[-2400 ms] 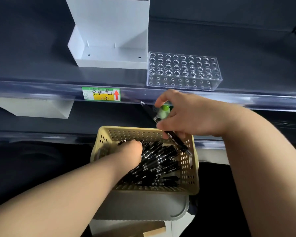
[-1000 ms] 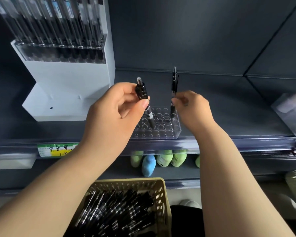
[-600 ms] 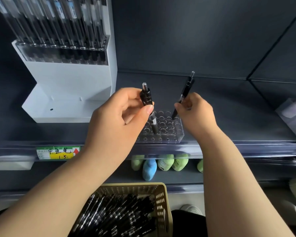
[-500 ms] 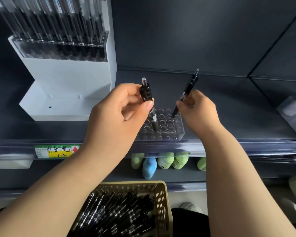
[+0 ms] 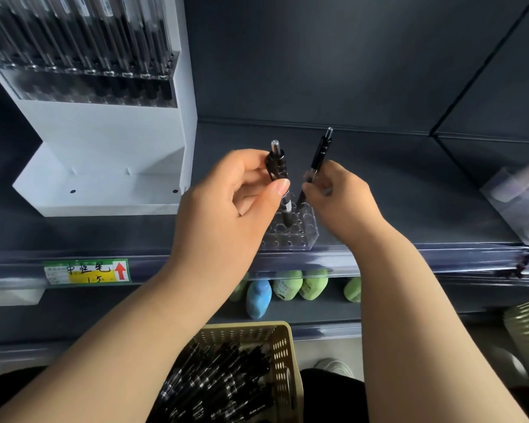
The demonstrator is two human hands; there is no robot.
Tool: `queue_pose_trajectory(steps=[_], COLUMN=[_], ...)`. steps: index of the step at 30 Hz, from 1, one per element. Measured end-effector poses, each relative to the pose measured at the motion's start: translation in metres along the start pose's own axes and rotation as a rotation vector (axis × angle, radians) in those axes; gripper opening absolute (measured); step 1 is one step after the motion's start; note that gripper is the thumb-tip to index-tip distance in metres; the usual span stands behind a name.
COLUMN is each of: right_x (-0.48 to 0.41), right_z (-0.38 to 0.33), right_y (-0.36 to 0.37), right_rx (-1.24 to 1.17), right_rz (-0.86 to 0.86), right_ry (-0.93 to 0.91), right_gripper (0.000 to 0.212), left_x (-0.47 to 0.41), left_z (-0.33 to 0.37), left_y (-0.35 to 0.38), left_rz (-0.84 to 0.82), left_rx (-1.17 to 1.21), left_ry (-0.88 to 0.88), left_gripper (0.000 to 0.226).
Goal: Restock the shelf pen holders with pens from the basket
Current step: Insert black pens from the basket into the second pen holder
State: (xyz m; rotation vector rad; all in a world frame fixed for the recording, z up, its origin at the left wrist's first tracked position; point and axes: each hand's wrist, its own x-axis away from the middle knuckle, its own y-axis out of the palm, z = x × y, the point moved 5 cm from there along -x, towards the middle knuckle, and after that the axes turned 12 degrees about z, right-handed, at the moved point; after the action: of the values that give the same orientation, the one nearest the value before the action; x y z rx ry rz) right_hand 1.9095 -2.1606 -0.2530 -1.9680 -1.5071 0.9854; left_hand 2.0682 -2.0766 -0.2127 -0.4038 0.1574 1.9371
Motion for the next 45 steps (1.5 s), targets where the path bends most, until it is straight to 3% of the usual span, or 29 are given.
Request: queue_pose_trajectory(steps=[4, 8, 17, 28, 34, 41, 45], right_x=[-0.001, -0.005, 0.007, 0.014, 0.017, 0.021, 0.024], right_z=[0.004, 0.010, 0.014, 0.035, 0.034, 0.034, 0.027], right_y=[-0.001, -0.015, -0.019, -0.021, -0.021, -0.019, -0.030], right_rx=[0.016, 0.067, 0.222, 0.213, 0.187, 0.226, 0.262], right_rz=[-0.040, -0.073, -0.195, -0.230, -0.237, -0.302, -0.210], right_ry=[0.004, 0.052, 0.024, 0.091, 0.077, 0.073, 0.032], right_gripper=[0.017, 0.038, 0.025, 0.028, 0.027, 0.024, 0.024], left_x=[-0.003, -0.011, -0.030, -0.026, -0.032, -0.036, -0.027], left_z=[0.000, 0.007, 0.003, -0.020, -0.011, -0.015, -0.017], left_y=[0.006, 0.019, 0.059, 0.063, 0.073, 0.074, 0.050], left_rz=[0.014, 0.025, -0.001, -0.016, -0.104, -0.151, -0.148], left_rx=[-0.008, 0.009, -0.177, -0.486, -0.645, -0.731, -0.679], left_ry=[-0.003, 0.019, 0.084, 0.104, 0.167, 0.127, 0.068], left_gripper=[0.017, 0.015, 0.012, 0.014, 0.020, 0.027, 0.034])
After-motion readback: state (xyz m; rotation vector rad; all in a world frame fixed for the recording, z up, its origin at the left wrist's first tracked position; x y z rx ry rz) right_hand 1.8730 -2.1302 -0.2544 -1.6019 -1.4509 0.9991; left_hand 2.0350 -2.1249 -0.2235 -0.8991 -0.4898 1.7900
